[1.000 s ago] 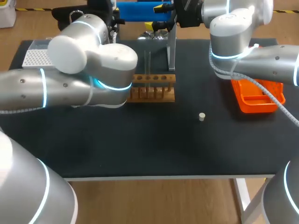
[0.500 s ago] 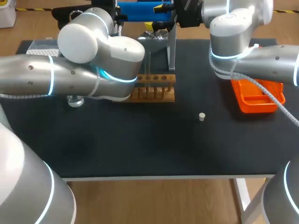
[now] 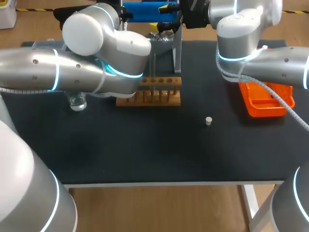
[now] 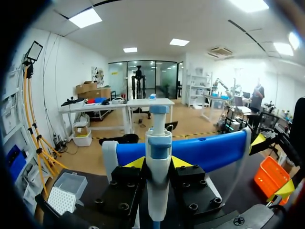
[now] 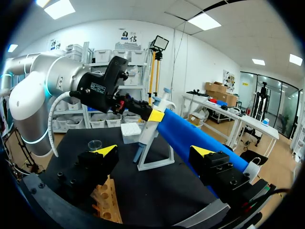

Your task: Invert the test tube, pick up the pipette, mount the tip to pipette, aspirate from beaker and dispense into the tube, eject the tip, return the pipette, and cap with the stopper.

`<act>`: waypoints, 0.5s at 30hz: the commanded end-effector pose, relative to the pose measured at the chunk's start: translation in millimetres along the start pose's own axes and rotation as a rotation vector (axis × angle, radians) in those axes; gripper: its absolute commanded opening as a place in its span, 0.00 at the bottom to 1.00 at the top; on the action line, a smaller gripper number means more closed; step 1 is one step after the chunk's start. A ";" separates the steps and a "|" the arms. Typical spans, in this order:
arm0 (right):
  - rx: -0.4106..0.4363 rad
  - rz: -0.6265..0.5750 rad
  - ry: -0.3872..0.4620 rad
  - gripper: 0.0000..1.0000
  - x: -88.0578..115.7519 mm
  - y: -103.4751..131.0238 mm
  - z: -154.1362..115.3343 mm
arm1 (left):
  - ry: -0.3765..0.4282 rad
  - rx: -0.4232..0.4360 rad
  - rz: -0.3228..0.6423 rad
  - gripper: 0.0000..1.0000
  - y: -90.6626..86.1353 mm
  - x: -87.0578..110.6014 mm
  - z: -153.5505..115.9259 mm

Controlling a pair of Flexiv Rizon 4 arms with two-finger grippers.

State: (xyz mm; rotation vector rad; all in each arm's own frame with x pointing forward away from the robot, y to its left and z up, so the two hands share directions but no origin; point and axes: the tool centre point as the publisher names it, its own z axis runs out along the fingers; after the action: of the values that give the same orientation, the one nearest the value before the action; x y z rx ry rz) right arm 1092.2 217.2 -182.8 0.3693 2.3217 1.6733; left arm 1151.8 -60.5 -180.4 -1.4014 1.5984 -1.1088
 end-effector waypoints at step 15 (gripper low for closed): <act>0.002 0.000 -0.001 1.00 0.3 0.3 -1.0 | 0.004 -0.057 -0.004 0.00 8.4 -0.6 12.5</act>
State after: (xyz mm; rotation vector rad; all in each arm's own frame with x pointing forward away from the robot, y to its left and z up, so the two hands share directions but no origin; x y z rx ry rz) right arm 1092.2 217.2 -182.9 0.3693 2.3217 1.6733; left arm 1156.1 -60.9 -192.0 -1.4380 1.6366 -1.0798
